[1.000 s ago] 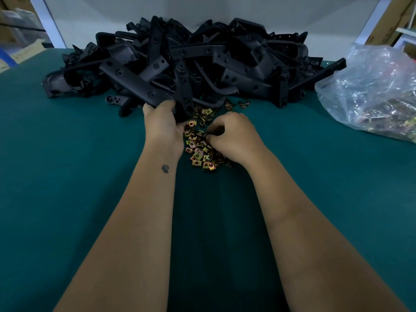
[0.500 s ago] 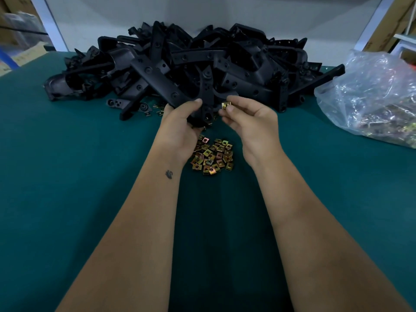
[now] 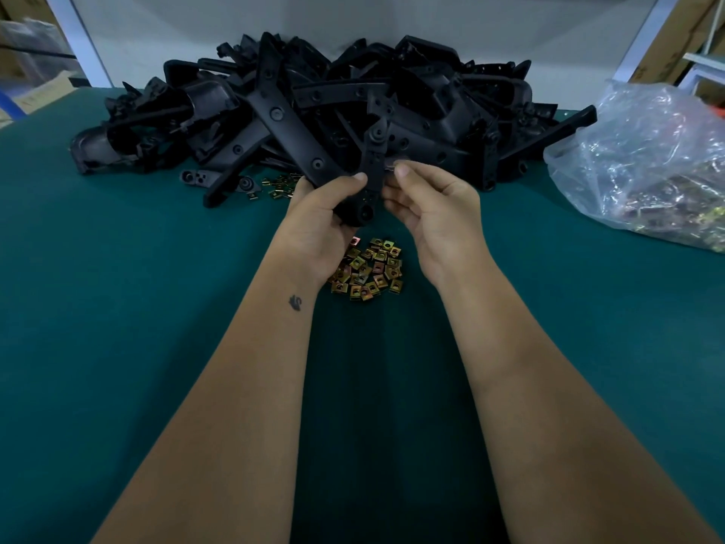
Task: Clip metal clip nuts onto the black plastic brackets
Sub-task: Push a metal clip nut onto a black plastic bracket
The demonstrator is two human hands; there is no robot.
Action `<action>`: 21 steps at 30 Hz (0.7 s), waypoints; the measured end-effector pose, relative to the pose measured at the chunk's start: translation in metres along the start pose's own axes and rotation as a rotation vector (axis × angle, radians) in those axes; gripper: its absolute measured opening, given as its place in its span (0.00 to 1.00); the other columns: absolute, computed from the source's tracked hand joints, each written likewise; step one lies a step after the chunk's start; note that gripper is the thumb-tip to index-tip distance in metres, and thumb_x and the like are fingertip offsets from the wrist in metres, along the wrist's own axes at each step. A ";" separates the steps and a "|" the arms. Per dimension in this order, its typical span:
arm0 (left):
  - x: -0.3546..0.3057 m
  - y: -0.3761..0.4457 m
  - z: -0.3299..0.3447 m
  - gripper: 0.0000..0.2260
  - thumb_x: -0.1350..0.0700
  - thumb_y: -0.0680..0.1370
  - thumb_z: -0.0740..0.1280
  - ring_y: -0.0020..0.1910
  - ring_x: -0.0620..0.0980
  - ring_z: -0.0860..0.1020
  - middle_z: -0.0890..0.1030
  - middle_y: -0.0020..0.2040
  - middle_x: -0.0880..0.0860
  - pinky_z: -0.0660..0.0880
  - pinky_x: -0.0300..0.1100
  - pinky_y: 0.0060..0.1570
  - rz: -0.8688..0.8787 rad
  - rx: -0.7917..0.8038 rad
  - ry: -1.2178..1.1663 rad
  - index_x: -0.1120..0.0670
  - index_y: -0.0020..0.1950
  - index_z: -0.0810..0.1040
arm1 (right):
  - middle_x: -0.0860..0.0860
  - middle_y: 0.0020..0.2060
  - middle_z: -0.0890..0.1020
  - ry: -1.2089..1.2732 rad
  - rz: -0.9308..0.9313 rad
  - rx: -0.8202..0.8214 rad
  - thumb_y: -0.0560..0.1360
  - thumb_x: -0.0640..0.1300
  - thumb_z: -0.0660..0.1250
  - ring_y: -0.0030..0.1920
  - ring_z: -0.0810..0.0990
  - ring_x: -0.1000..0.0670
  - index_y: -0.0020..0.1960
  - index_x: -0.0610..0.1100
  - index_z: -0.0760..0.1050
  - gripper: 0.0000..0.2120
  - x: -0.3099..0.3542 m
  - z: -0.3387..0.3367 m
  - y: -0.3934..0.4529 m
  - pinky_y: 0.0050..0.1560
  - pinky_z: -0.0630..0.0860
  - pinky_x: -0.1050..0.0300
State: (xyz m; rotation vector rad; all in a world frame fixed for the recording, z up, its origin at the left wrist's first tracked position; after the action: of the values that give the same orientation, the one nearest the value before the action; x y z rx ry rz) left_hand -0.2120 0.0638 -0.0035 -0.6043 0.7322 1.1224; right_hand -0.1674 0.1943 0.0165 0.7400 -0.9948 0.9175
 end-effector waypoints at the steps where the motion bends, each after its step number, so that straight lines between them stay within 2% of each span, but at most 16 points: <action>1: 0.000 0.000 0.000 0.24 0.67 0.78 0.67 0.60 0.54 0.79 0.79 0.65 0.59 0.77 0.45 0.59 0.000 0.001 0.005 0.62 0.73 0.68 | 0.47 0.37 0.84 -0.024 0.006 -0.008 0.77 0.36 0.68 0.38 0.82 0.51 0.45 0.40 0.81 0.04 -0.001 -0.001 0.000 0.43 0.79 0.59; 6: 0.001 0.001 0.002 0.24 0.66 0.78 0.67 0.65 0.57 0.77 0.79 0.66 0.60 0.75 0.50 0.64 -0.002 0.024 0.038 0.62 0.73 0.68 | 0.49 0.34 0.82 -0.081 0.016 -0.025 0.79 0.40 0.68 0.35 0.81 0.52 0.43 0.41 0.80 0.07 -0.002 -0.004 0.000 0.39 0.78 0.60; 15: 0.003 0.000 0.006 0.24 0.64 0.78 0.67 0.66 0.57 0.77 0.78 0.67 0.60 0.72 0.56 0.68 0.000 0.064 0.116 0.62 0.74 0.66 | 0.48 0.35 0.81 -0.052 0.010 -0.054 0.79 0.40 0.67 0.35 0.80 0.51 0.43 0.41 0.79 0.07 0.001 -0.004 -0.001 0.39 0.78 0.60; 21: 0.003 0.000 0.006 0.25 0.65 0.78 0.69 0.65 0.55 0.78 0.79 0.66 0.58 0.72 0.55 0.69 0.008 0.075 0.139 0.61 0.74 0.67 | 0.48 0.35 0.81 -0.076 -0.003 -0.034 0.79 0.41 0.68 0.36 0.80 0.51 0.43 0.41 0.79 0.07 0.000 -0.002 -0.001 0.39 0.78 0.60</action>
State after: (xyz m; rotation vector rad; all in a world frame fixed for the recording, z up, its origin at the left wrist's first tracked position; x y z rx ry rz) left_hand -0.2097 0.0700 -0.0026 -0.6207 0.8928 1.0634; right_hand -0.1661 0.1959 0.0160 0.7523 -1.0735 0.8730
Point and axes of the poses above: each hand's wrist, its own y-axis towards the middle knuckle, its own z-axis out of the palm, x = y × z, the point moved 10 cm from there along y, towards the middle knuckle
